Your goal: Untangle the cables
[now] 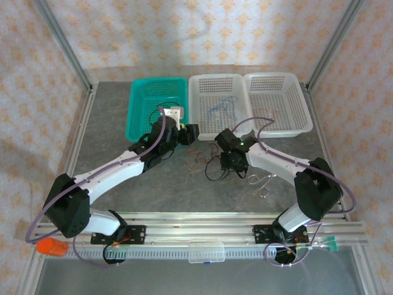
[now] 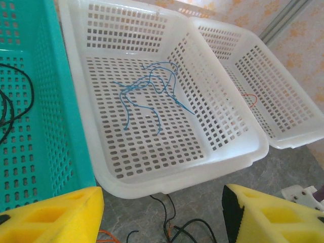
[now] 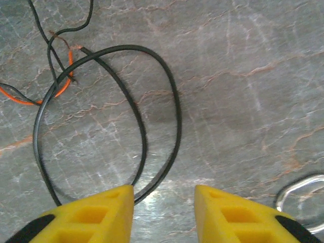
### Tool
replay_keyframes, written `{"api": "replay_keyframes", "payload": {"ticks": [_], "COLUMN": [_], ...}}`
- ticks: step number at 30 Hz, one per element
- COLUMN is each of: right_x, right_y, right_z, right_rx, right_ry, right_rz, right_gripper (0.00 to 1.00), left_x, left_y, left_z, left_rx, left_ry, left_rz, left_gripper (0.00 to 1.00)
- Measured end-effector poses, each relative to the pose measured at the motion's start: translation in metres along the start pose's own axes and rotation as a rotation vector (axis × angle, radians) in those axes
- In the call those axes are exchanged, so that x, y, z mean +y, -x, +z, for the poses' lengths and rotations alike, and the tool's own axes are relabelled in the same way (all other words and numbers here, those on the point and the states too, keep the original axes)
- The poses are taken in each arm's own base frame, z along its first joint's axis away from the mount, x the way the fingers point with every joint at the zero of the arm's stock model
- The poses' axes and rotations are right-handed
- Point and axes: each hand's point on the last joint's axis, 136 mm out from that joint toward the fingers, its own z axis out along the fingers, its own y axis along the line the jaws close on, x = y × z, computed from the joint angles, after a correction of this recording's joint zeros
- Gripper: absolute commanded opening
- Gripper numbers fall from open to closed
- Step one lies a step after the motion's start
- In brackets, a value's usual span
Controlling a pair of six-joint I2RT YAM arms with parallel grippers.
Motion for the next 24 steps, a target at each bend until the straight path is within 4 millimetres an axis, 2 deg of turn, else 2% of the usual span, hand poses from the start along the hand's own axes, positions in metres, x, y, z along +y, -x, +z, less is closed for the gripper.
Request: {"api": "replay_keyframes", "payload": {"ticks": [5,10,24], "right_x": [0.000,0.013,0.016], "right_y": [-0.004,-0.007,-0.016], "right_z": [0.009,0.022,0.043], "right_rx": [0.009,0.032,0.074], "right_ry": [-0.002,0.026,0.005], "right_rz": [0.050,0.051,0.037], "right_gripper": [0.28,0.26,0.28], "left_x": [-0.002,-0.004,-0.004], "left_y": [0.000,-0.001,-0.001], "left_z": [0.002,0.002,0.002], "left_rx": [-0.001,0.003,0.003], "left_ry": [-0.011,-0.021,-0.021], "left_rz": [0.000,0.000,0.003], "left_gripper": [0.64,0.64,0.64]}}
